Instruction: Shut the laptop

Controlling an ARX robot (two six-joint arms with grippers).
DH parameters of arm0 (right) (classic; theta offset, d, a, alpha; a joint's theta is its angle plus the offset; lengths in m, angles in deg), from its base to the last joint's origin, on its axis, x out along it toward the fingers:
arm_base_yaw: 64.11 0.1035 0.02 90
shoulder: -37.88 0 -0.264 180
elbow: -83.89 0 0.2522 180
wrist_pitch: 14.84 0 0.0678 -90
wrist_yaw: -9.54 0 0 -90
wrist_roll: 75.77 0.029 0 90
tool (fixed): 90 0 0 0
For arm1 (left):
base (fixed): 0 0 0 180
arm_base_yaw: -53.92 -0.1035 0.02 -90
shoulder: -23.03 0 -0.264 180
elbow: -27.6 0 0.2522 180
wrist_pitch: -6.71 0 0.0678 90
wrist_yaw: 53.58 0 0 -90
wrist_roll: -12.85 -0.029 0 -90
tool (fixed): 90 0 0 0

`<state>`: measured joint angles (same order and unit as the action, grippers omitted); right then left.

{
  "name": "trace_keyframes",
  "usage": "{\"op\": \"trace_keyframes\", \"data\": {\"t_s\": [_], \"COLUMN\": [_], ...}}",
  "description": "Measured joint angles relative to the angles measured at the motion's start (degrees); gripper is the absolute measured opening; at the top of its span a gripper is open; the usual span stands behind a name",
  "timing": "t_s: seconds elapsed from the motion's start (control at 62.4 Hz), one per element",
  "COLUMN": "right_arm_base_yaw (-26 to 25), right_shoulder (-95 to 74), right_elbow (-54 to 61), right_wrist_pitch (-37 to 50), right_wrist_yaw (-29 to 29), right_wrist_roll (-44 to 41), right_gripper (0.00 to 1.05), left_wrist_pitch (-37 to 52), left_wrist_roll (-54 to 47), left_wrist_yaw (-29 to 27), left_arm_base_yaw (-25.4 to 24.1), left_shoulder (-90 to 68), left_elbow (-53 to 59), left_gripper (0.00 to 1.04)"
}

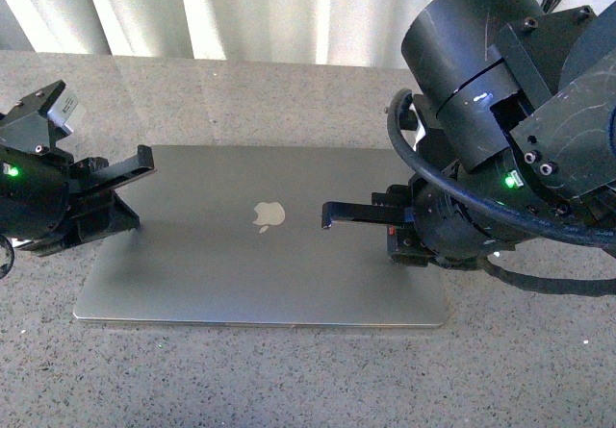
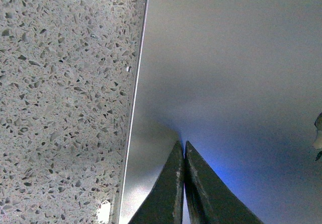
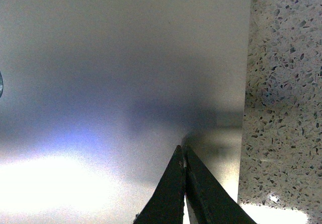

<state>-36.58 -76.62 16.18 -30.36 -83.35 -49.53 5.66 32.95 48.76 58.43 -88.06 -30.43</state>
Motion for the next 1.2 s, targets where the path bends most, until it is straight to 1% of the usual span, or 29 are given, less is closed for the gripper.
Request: {"op": "trace_keyframes", "data": {"t_s": [0.176,0.272,0.337,0.369,0.401,0.449,0.529,0.561,0.609,0.673,0.721,0.753,0.849,0.881,0.913,0.929,0.946,0.962,0.978,0.994,1.01,1.042,1.106,1.202], "right_arm_base_yaw": [0.04,0.02,-0.15,-0.48,-0.79,-1.64,-3.21,-4.04,-5.42,-6.40,-6.58,-6.56,-6.56,-6.56,-6.60,-6.71,-7.04,-7.34,-7.54,-7.91,-8.13,-9.03,-10.62,-13.33], "right_shoulder": [0.09,1.36,3.15,5.01,6.49,9.84,15.58,18.36,22.73,26.82,27.71,27.87,26.95,26.73,26.60,26.45,26.34,26.34,26.34,26.47,26.60,27.45,29.86,35.06], "right_elbow": [-0.17,1.05,2.60,3.96,4.79,6.23,8.04,8.94,10.43,11.52,11.67,11.80,12.31,12.48,12.83,13.25,14.51,16.00,16.74,18.47,19.32,22.47,26.71,32.20], "right_wrist_pitch": [0.09,3.28,7.06,10.45,12.76,16.98,22.77,25.40,28.28,28.81,28.92,28.92,28.85,28.85,29.79,31.23,35.39,39.80,41.75,45.81,47.60,53.33,57.70,58.93], "right_wrist_yaw": [-1.42,-6.45,-10.58,-13.66,-15.32,-17.94,-20.70,-21.40,-22.18,-23.08,-23.08,-22.97,-22.64,-22.56,-21.97,-21.33,-19.85,-18.08,-17.33,-15.98,-15.47,-14.12,-12.90,-11.02], "right_wrist_roll": [-0.63,-4.00,-8.09,-10.88,-13.86,-18.67,-25.42,-29.42,-34.10,-37.70,-38.86,-39.71,-40.89,-41.11,-40.79,-40.00,-38.69,-37.53,-36.37,-35.19,-34.10,-32.09,-29.97,-28.15], "right_gripper": [0.01,0.01,0.01,0.01,0.01,0.01,0.01,0.04,0.13,0.25,0.32,0.39,0.55,0.62,0.66,0.65,0.62,0.59,0.57,0.54,0.52,0.45,0.34,0.17], "left_wrist_pitch": [0.39,2.29,5.09,6.62,8.13,11.19,16.31,17.11,17.66,17.77,17.70,17.64,17.51,17.51,17.68,19.76,21.59,25.97,30.05,31.89,35.43,39.76,44.74,45.88], "left_wrist_roll": [1.16,2.43,2.38,2.29,2.32,2.08,1.16,0.92,0.68,0.52,0.48,0.46,0.26,0.20,0.07,-1.42,-2.19,-4.42,-6.40,-6.86,-8.87,-11.52,-15.39,-17.66], "left_wrist_yaw": [0.66,0.17,-3.21,-4.85,-6.01,-9.55,-14.25,-14.93,-15.12,-15.32,-15.26,-15.17,-14.84,-14.88,-14.84,-14.12,-13.66,-13.42,-13.29,-13.18,-12.94,-12.63,-12.22,-12.31], "left_arm_base_yaw": [-0.66,-1.38,-2.05,-2.45,-2.91,-3.96,-5.57,-6.01,-6.21,-6.45,-6.40,-6.34,-5.95,-5.97,-6.03,-6.01,-5.88,-5.75,-5.60,-5.53,-5.40,-5.07,-4.61,-4.50], "left_shoulder": [0.46,2.23,5.16,6.67,8.41,12.33,19.98,22.62,24.94,26.45,26.01,25.44,24.33,24.33,24.35,24.11,23.93,23.82,23.78,23.78,23.82,24.24,26.21,30.25], "left_elbow": [0.42,1.27,2.21,2.62,2.97,3.65,4.87,4.92,4.85,4.85,5.07,5.40,5.95,5.97,5.99,6.56,7.06,8.26,9.64,10.32,11.82,14.01,18.27,22.45], "left_gripper": [0.04,0.04,0.04,0.04,0.04,0.04,0.05,0.09,0.17,0.29,0.38,0.43,0.61,0.67,0.72,0.71,0.69,0.65,0.62,0.60,0.56,0.51,0.39,0.23]}}
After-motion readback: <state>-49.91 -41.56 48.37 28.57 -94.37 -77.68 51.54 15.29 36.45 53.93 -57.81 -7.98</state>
